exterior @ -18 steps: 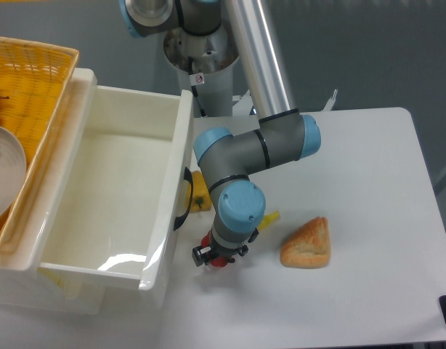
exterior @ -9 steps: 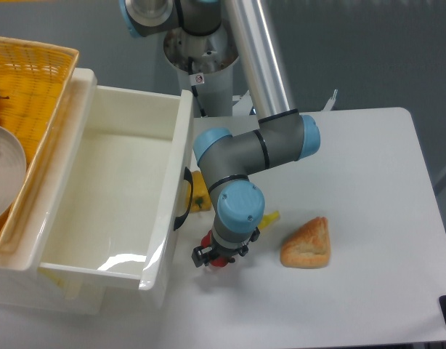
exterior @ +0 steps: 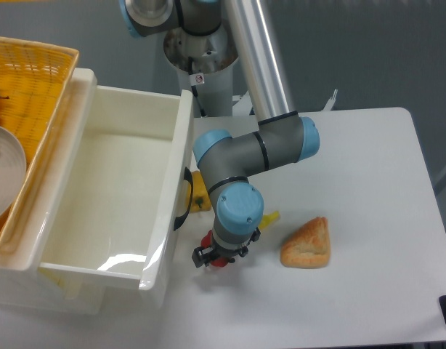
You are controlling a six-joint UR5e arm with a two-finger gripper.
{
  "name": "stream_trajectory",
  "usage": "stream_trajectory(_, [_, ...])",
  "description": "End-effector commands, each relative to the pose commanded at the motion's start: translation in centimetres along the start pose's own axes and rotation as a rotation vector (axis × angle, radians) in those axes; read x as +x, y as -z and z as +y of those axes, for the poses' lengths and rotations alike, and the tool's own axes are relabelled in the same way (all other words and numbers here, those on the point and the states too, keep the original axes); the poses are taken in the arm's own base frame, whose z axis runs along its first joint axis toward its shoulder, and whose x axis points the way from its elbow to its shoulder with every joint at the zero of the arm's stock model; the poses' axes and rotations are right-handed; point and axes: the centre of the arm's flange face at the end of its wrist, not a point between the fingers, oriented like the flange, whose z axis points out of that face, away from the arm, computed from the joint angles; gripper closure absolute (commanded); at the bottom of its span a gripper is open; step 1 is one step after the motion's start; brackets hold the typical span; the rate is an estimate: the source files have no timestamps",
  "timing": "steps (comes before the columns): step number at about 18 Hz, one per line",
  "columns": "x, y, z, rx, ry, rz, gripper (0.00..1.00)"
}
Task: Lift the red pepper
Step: 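Close the gripper around the red bell pepper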
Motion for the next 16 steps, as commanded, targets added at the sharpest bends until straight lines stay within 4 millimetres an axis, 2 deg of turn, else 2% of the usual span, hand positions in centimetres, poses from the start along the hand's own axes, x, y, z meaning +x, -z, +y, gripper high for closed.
stream_trajectory(6, [0.31,-0.05,0.00,0.007,-0.005,0.001,0.09])
stream_trajectory(7, [0.30,-0.11,0.04,0.006,-0.005,0.000,0.15])
stream_trajectory(13, [0.30,0.03,0.10,0.009,-0.007,0.001,0.22])
stream_trajectory(16, [0.22,0.23,0.10,0.010,-0.007,0.001,0.30])
